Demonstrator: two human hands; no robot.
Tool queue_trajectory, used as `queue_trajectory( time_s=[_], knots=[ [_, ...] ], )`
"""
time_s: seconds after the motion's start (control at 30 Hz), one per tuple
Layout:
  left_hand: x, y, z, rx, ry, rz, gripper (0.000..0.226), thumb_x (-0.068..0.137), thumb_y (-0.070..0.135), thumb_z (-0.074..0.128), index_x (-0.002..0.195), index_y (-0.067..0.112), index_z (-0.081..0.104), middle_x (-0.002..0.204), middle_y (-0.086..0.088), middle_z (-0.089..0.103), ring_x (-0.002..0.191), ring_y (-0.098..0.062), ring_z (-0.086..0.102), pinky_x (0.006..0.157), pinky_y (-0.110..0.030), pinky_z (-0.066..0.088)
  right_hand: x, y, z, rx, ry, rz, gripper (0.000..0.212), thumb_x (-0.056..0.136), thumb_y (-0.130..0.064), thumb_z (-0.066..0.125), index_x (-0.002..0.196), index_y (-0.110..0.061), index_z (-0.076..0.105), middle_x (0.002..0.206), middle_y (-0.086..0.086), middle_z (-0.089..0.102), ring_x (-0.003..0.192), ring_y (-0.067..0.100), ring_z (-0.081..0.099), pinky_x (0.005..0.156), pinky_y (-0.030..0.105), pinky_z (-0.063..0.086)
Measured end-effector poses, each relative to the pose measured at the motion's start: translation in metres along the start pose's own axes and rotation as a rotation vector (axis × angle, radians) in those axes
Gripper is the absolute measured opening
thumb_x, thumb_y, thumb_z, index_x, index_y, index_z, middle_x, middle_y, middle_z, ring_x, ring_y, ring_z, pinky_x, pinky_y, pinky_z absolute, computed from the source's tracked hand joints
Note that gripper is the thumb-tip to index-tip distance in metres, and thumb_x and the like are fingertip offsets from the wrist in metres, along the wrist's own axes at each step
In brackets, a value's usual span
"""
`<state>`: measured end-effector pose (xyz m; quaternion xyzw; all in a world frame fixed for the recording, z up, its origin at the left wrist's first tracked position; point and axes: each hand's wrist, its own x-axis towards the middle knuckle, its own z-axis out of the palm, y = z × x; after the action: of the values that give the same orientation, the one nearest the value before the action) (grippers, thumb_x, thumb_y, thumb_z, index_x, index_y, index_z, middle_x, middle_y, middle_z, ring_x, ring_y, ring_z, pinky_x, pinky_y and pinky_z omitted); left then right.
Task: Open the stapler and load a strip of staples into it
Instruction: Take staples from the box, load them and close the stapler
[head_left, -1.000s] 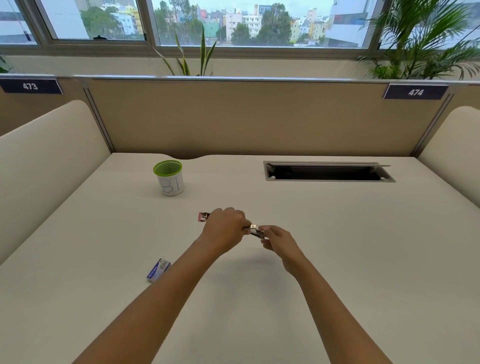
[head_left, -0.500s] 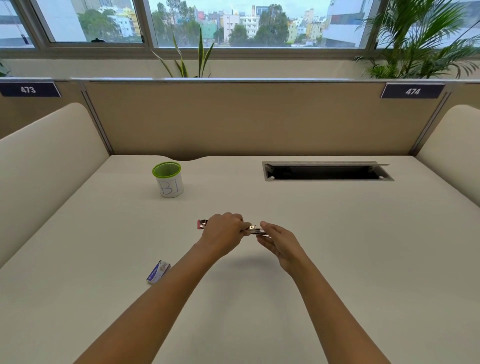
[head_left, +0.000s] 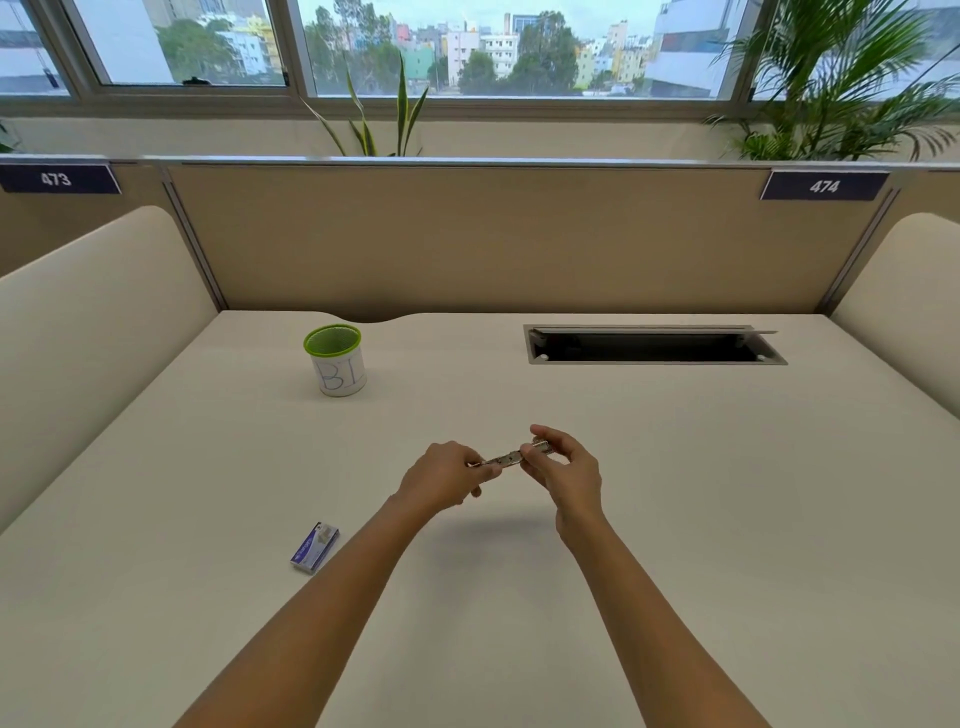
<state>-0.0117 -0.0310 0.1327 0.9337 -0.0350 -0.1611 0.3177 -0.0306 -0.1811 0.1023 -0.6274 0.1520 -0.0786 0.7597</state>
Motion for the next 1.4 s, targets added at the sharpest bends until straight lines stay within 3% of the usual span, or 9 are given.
queue_trajectory(
  time_s=[0.17, 0.33, 0.5, 0.63, 0.8, 0.93, 1.2, 1.3, 1.4],
  knots=[
    [0.001, -0.005, -0.001, -0.564, -0.23, -0.231, 0.04, 0.093, 0.038, 0.046, 0.107, 0.003, 0.061, 0.093, -0.01, 0.072, 0.07, -0.02, 0.065, 0.066, -0.029, 0.05, -0.007, -0.006, -0.001, -0.091, -0.023, -0.117, 0.048, 0.079, -0.007, 0.07, 0.119, -0.03, 0.057, 0.104, -0.006, 0.063, 0.091, 0.01, 0.066, 0.078, 0.018, 0.052],
    [0.002, -0.004, 0.001, -1.222, -0.338, -0.425, 0.041, 0.094, 0.03, 0.048, 0.111, -0.008, 0.052, 0.077, -0.021, 0.073, 0.063, -0.022, 0.072, 0.051, -0.025, 0.059, -0.015, -0.012, 0.001, -0.161, -0.213, -0.211, 0.024, 0.077, -0.005, 0.072, 0.097, -0.019, 0.07, 0.094, 0.001, 0.073, 0.091, 0.009, 0.068, 0.073, 0.015, 0.051],
    [0.005, -0.002, 0.001, -1.315, -0.319, -0.42, 0.026, 0.087, 0.015, 0.06, 0.103, -0.006, 0.059, 0.094, -0.017, 0.069, 0.061, -0.021, 0.072, 0.044, -0.02, 0.055, -0.015, -0.014, -0.003, -0.227, -0.367, -0.239, 0.03, 0.085, -0.004, 0.061, 0.11, -0.02, 0.066, 0.111, -0.002, 0.07, 0.106, 0.004, 0.063, 0.081, 0.012, 0.05],
    [0.007, -0.003, 0.001, -1.442, -0.249, -0.449, 0.015, 0.088, 0.009, 0.057, 0.083, -0.005, 0.06, 0.062, -0.016, 0.071, 0.051, -0.022, 0.07, 0.045, -0.021, 0.056, -0.015, -0.013, -0.008, -0.284, -0.533, -0.261, 0.053, 0.085, 0.002, 0.058, 0.132, -0.021, 0.047, 0.13, -0.011, 0.056, 0.122, -0.002, 0.051, 0.097, 0.01, 0.041],
    [0.007, 0.001, 0.012, -1.538, -0.244, -0.446, 0.019, 0.09, 0.012, 0.054, 0.081, -0.004, 0.058, 0.061, -0.021, 0.07, 0.048, -0.02, 0.069, 0.042, -0.021, 0.055, -0.019, -0.007, 0.004, -0.387, -0.477, -0.399, 0.061, 0.077, -0.011, 0.074, 0.125, -0.032, 0.044, 0.128, -0.016, 0.054, 0.121, 0.0, 0.05, 0.104, 0.014, 0.038],
    [0.006, 0.002, 0.019, -1.442, -0.233, -0.408, 0.023, 0.088, 0.019, 0.058, 0.08, -0.003, 0.062, 0.065, -0.02, 0.071, 0.059, -0.023, 0.071, 0.053, -0.029, 0.06, -0.021, -0.007, 0.009, -0.326, -0.352, -0.44, 0.046, 0.08, -0.014, 0.071, 0.12, -0.029, 0.054, 0.119, -0.011, 0.062, 0.114, 0.003, 0.057, 0.102, 0.018, 0.042],
    [0.008, -0.003, 0.025, -1.095, -0.07, -0.302, 0.028, 0.091, 0.021, 0.055, 0.111, 0.003, 0.061, 0.103, -0.015, 0.068, 0.093, -0.025, 0.067, 0.081, -0.03, 0.055, -0.019, -0.004, 0.014, -0.292, -0.175, -0.465, 0.035, 0.082, -0.02, 0.069, 0.11, -0.036, 0.056, 0.104, -0.012, 0.066, 0.096, 0.001, 0.063, 0.082, 0.011, 0.05],
    [0.012, -0.007, 0.029, -0.86, 0.097, -0.201, 0.027, 0.093, 0.024, 0.05, 0.11, 0.006, 0.061, 0.098, -0.009, 0.069, 0.089, -0.02, 0.066, 0.078, -0.026, 0.053, -0.016, 0.0, 0.014, -0.334, -0.125, -0.472, 0.034, 0.083, -0.021, 0.068, 0.114, -0.029, 0.057, 0.105, -0.011, 0.064, 0.091, 0.0, 0.062, 0.078, 0.006, 0.048],
    [0.012, -0.018, 0.034, -0.454, 0.358, -0.05, 0.026, 0.096, 0.02, 0.043, 0.108, 0.008, 0.062, 0.1, -0.008, 0.068, 0.093, -0.021, 0.064, 0.077, -0.023, 0.046, -0.013, 0.004, 0.014, -0.38, -0.083, -0.483, 0.033, 0.083, -0.025, 0.068, 0.116, -0.025, 0.058, 0.104, -0.01, 0.061, 0.091, 0.004, 0.061, 0.078, 0.005, 0.047]
  ],
)
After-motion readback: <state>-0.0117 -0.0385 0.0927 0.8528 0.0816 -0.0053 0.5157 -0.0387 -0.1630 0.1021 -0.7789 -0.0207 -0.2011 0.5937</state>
